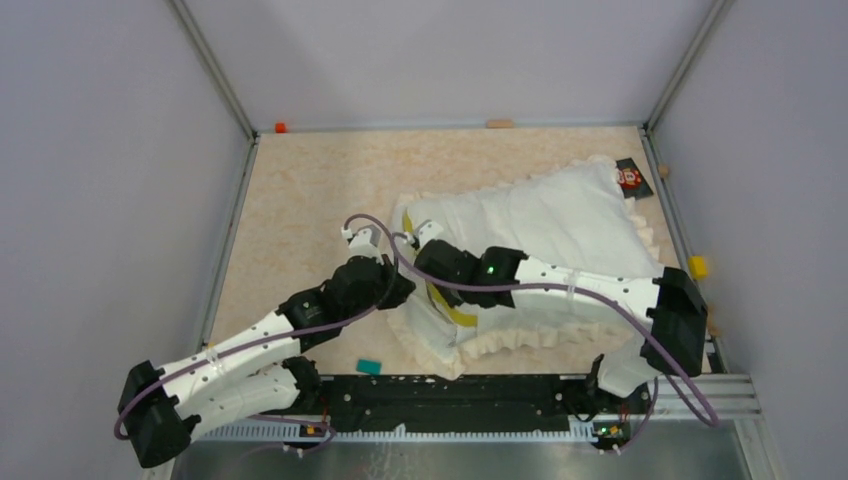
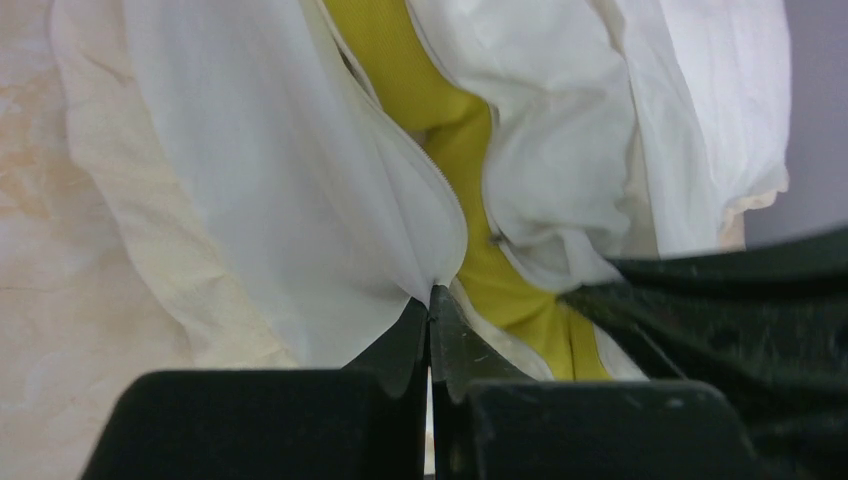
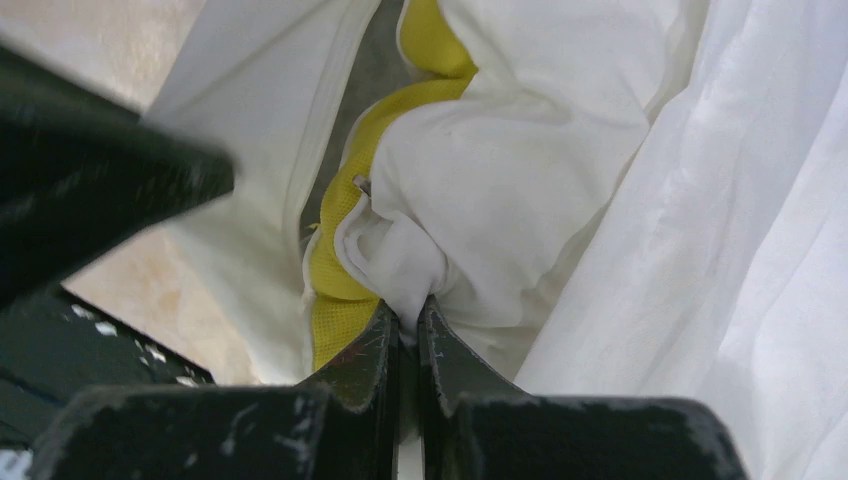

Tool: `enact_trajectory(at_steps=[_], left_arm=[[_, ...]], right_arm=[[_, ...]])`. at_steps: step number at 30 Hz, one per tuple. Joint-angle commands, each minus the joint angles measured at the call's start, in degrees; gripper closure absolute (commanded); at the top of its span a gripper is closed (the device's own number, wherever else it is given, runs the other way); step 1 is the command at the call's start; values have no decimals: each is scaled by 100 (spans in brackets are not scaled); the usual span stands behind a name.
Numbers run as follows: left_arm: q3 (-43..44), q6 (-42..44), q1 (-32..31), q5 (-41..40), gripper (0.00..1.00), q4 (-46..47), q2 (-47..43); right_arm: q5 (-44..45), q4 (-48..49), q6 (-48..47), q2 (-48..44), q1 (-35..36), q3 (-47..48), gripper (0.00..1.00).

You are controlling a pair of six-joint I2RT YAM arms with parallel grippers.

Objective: Put the pillow into the pillowcase

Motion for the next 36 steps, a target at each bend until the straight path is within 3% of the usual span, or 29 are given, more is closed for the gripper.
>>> enact_trajectory(at_steps=[1,8,13,14,17,20,27,36], left_arm=[[672,413,-6,727,100,-31,-139],[1345,505,26,981,100,-384,-467],[1571,328,121,597,100,-567,-451],[1524,321,175,541,100,-552,-425],[1244,290,433,677,100,-382,-272],[773,227,664,855,100,-12,-152],[133,174,855,1073,100,328,27],[-255,-179,853,954,100,92,-37]], right_arm=[[228,616,331,248,-661,551,100],[94,1340,937,883,-738,141,100],[-744,2057,1254,831,-742,-397,100],[-790,2085,1274,729,-735,-465,96],[-760,2001,1247,138,-742,-549,62],[-728,1783,1102,-418,-742,-318,49],[-552,1360,737,-743,-739,588,42],[47,1251,-312,848,-942,2115,39]])
